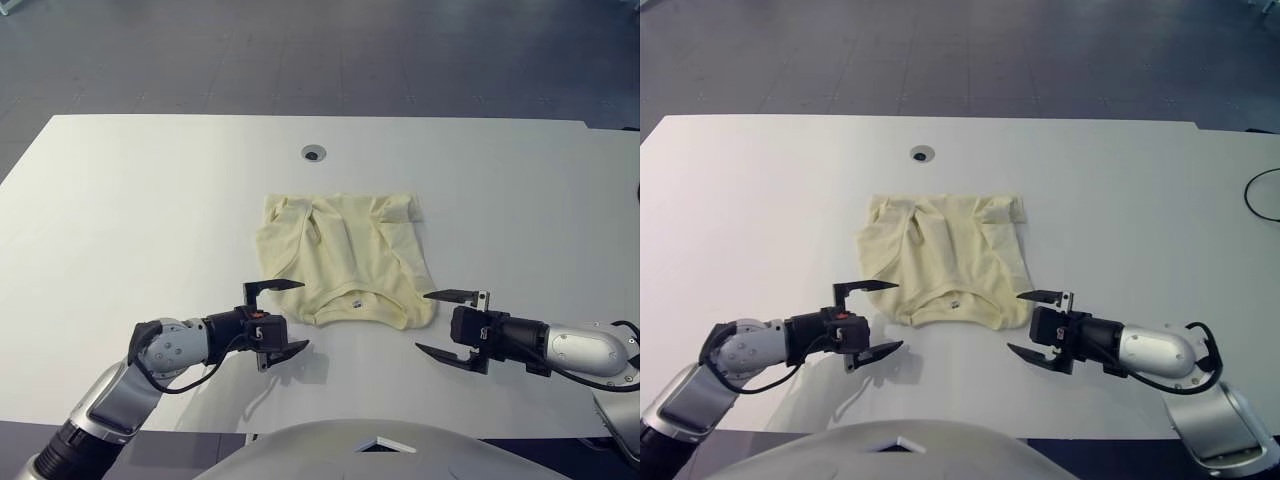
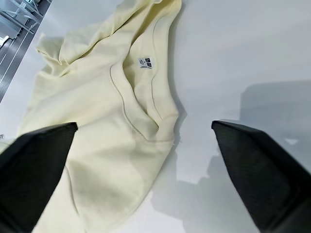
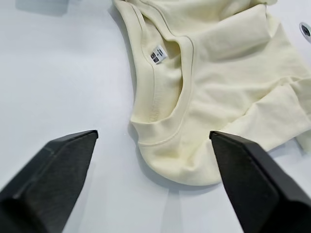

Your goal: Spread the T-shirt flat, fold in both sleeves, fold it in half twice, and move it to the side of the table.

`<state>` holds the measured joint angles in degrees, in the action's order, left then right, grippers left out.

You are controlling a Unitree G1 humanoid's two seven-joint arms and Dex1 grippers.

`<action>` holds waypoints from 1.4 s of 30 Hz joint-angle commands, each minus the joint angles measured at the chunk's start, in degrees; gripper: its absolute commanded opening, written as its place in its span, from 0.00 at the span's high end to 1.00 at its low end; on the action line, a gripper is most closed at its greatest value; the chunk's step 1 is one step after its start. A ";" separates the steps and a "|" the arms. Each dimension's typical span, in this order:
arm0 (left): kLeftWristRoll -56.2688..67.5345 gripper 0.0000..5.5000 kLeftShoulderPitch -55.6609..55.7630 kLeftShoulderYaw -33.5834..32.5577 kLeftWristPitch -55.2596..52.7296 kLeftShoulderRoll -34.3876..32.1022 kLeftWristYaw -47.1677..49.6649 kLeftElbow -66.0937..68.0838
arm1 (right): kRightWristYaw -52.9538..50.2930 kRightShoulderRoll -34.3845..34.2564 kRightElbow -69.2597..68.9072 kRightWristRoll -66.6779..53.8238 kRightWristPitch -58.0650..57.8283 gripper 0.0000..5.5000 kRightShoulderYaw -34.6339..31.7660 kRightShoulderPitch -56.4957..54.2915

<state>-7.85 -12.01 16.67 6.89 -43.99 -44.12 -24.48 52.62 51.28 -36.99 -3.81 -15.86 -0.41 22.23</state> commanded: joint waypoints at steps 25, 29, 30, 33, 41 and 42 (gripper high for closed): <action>-0.85 0.98 13.95 3.53 -4.79 0.83 -9.04 9.57 | -2.01 -5.84 5.99 -6.48 -11.67 1.00 4.83 -18.39; 5.91 0.99 20.26 -0.56 -10.87 1.45 -12.24 6.22 | -3.34 -7.21 6.82 -10.96 -16.50 1.00 1.69 -26.22; 7.48 0.99 22.94 -1.67 -12.89 1.33 -13.17 5.59 | -3.60 -7.39 7.33 -11.99 -17.67 1.00 0.96 -28.35; 11.47 0.99 30.59 -4.49 -18.18 0.81 -15.52 5.84 | -4.88 -8.24 9.51 -14.66 -20.39 1.00 -1.11 -34.48; 8.56 0.99 54.98 -5.22 -15.31 0.37 -18.09 25.56 | -12.33 -12.70 22.78 -12.46 -13.78 1.00 -3.09 -55.78; 7.48 0.99 57.91 -4.76 -13.63 0.77 -17.93 28.91 | -12.82 -13.09 25.14 -11.39 -12.09 1.00 -2.52 -58.36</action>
<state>2.19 39.30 11.00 -9.92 -43.39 -61.90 -1.83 41.19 38.93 -16.15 -17.16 -31.17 -3.51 -30.15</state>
